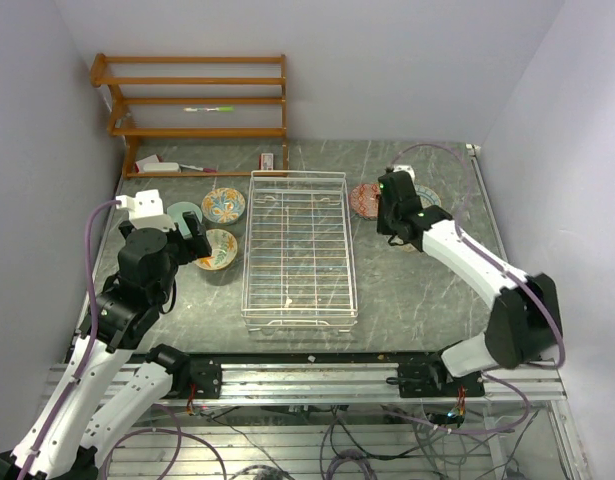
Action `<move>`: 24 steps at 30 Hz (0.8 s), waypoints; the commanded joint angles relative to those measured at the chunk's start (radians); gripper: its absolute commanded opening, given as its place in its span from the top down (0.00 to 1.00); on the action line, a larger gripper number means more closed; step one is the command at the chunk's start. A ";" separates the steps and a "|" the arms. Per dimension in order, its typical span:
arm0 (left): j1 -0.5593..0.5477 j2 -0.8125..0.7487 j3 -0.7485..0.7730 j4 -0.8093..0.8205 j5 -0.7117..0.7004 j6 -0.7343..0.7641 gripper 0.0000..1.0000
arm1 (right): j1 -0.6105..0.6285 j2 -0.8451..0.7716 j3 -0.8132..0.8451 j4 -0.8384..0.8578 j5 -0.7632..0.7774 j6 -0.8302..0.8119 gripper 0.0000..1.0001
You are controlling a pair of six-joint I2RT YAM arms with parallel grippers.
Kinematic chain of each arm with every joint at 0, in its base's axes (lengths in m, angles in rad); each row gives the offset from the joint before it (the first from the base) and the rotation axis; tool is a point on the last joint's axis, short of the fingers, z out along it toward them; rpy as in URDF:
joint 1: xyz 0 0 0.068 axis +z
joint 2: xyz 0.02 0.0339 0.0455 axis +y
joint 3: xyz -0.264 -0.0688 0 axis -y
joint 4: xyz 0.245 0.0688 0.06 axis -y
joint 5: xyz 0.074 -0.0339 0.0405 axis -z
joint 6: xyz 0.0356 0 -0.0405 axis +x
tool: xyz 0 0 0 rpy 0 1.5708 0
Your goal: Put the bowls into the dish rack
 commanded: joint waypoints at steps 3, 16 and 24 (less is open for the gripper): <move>0.007 -0.014 0.004 -0.003 -0.011 0.005 0.02 | 0.159 -0.194 0.170 -0.054 -0.045 -0.022 1.00; 0.007 -0.048 0.031 -0.040 -0.027 -0.017 0.02 | 0.192 -0.197 0.048 0.545 -0.888 0.245 1.00; 0.007 -0.075 0.052 -0.072 -0.044 -0.009 0.02 | 0.211 -0.074 -0.039 0.813 -0.968 0.381 1.00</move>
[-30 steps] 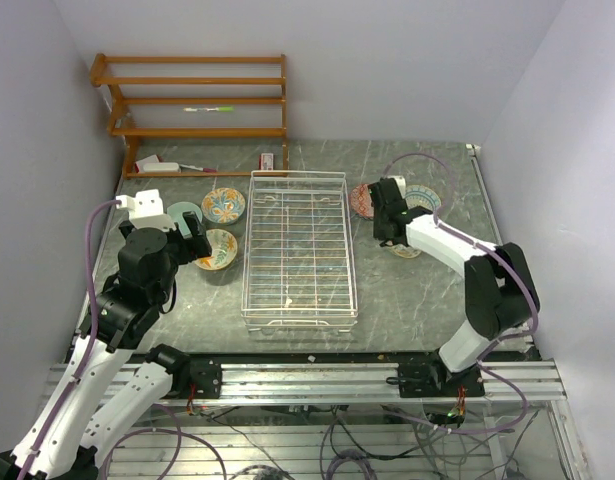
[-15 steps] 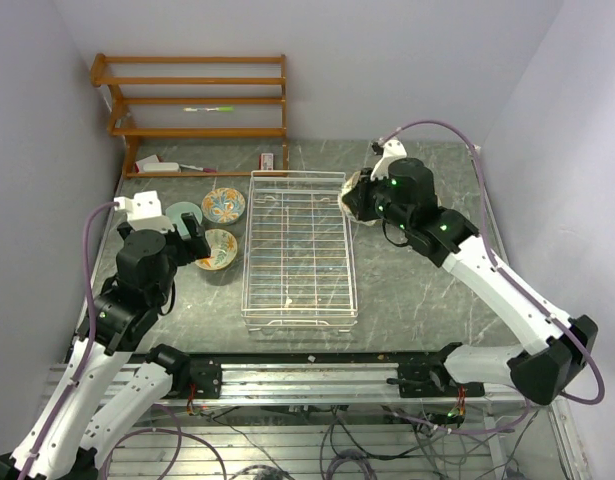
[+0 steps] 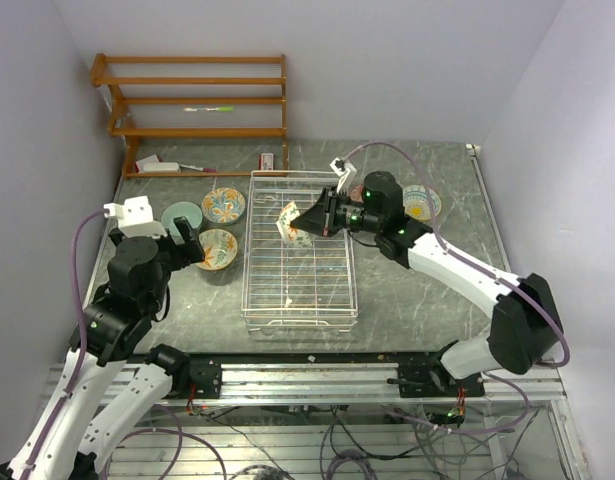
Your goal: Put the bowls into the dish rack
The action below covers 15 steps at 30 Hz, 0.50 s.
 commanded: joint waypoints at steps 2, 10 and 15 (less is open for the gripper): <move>0.007 -0.023 0.045 -0.023 -0.023 0.003 0.02 | 0.023 0.055 -0.001 0.241 -0.066 0.087 1.00; 0.007 -0.049 0.059 -0.053 -0.031 0.006 0.02 | 0.066 0.237 0.021 0.376 -0.054 0.172 1.00; 0.007 -0.064 0.071 -0.072 -0.041 0.015 0.02 | 0.075 0.310 0.013 0.474 -0.007 0.232 1.00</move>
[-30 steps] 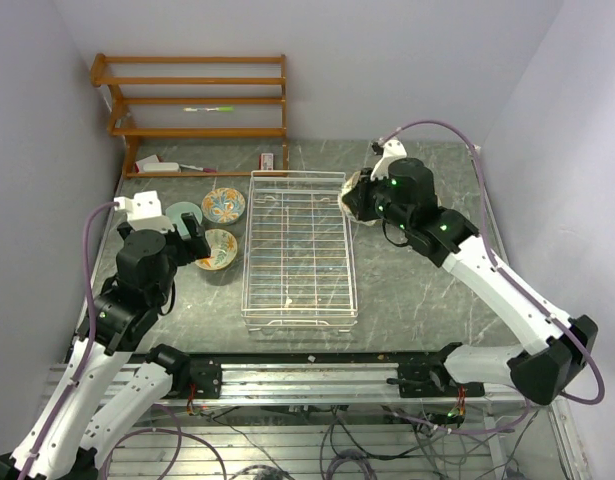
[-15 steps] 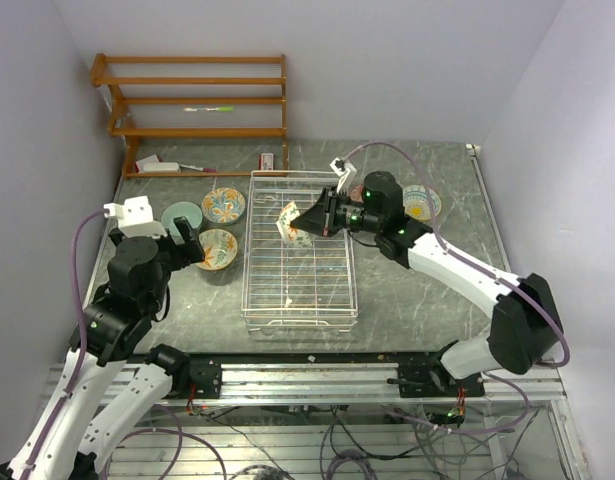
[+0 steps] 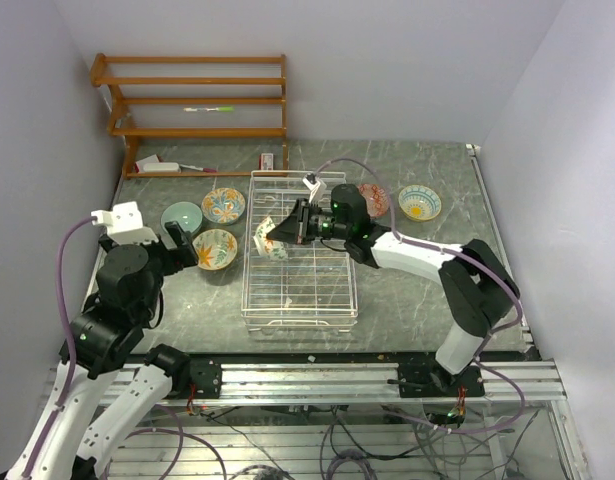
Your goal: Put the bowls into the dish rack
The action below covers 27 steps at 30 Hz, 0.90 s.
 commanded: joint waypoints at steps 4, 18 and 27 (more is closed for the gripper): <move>0.007 -0.018 0.054 -0.038 -0.025 0.020 0.02 | 0.010 0.081 0.019 0.278 0.055 0.126 1.00; 0.008 -0.034 0.097 -0.087 -0.036 0.022 0.02 | 0.007 0.213 0.012 0.363 0.164 0.258 1.00; 0.007 -0.030 0.110 -0.101 -0.027 0.014 0.02 | -0.016 0.217 -0.109 0.477 0.178 0.339 1.00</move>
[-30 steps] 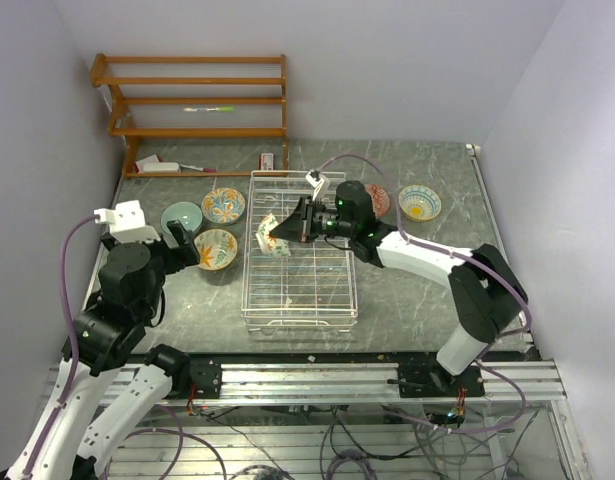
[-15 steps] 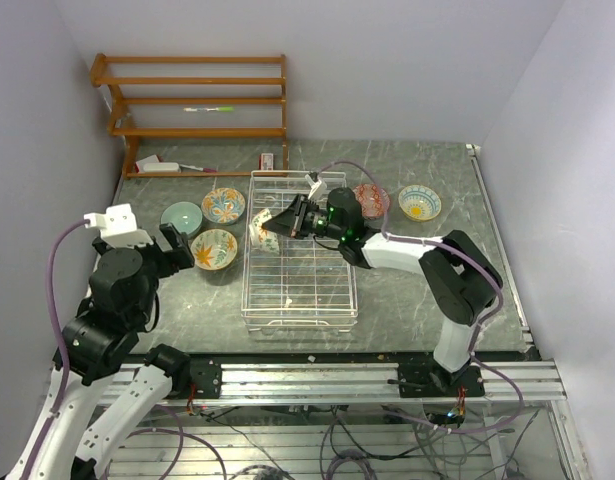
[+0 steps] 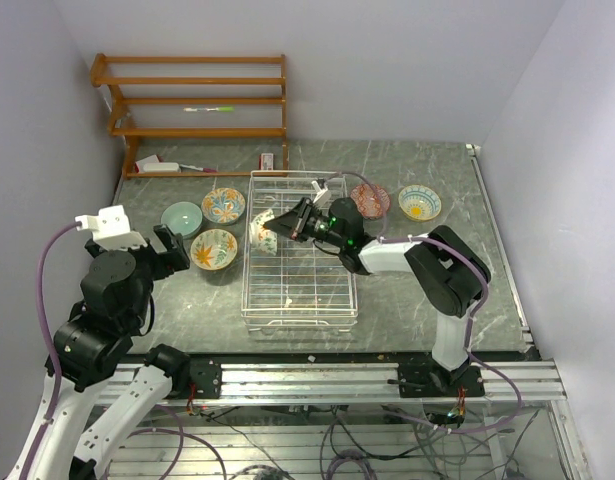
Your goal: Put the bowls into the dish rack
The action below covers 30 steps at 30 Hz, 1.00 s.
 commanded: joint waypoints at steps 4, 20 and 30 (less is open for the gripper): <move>0.007 0.003 0.032 -0.011 -0.019 0.011 0.02 | -0.031 -0.014 -0.083 0.019 0.022 0.023 0.93; 0.007 0.019 0.000 0.011 -0.023 0.014 0.02 | -0.068 0.021 -0.109 0.023 0.003 0.034 0.82; 0.007 0.026 0.023 0.012 -0.038 0.027 0.02 | -0.078 0.051 -0.020 0.100 -0.048 0.157 0.87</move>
